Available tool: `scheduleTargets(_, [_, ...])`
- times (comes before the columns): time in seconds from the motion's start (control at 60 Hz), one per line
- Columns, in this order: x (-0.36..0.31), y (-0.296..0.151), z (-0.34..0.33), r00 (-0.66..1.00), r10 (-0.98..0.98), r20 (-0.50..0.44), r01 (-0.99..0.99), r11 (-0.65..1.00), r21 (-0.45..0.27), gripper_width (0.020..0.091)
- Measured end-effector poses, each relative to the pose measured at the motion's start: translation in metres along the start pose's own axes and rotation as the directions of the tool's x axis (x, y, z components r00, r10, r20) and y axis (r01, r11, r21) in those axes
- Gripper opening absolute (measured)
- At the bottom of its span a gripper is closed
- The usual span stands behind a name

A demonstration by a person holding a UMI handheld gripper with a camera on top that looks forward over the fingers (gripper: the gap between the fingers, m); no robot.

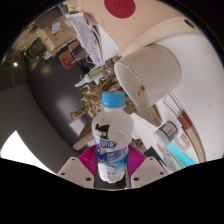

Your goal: Pour water

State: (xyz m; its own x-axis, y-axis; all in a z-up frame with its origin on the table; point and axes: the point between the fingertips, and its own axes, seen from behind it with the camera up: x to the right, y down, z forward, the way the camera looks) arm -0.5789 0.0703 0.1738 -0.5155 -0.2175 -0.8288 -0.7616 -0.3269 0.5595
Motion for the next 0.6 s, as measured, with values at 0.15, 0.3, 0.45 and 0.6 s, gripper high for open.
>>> scheduleTargets(0.15, [0.0,0.009,-0.004,0.987,-0.148,-0.058,0.146,0.989,-0.038,0.0354])
scheduleTargets(0.3, [-0.035,0.006,-0.022,0.755,-0.647,-0.109,0.646,0.762,-0.051,0.0357])
scheduleTargets(0.45, [-0.108,-0.023,-0.049,0.27,-0.947,-0.171,0.962,0.273,0.005,0.036])
scheduleTargets(0.6, [-0.148,-0.084,-0.07,-0.05,-0.957,-0.285,0.998,-0.057,0.014,0.0358])
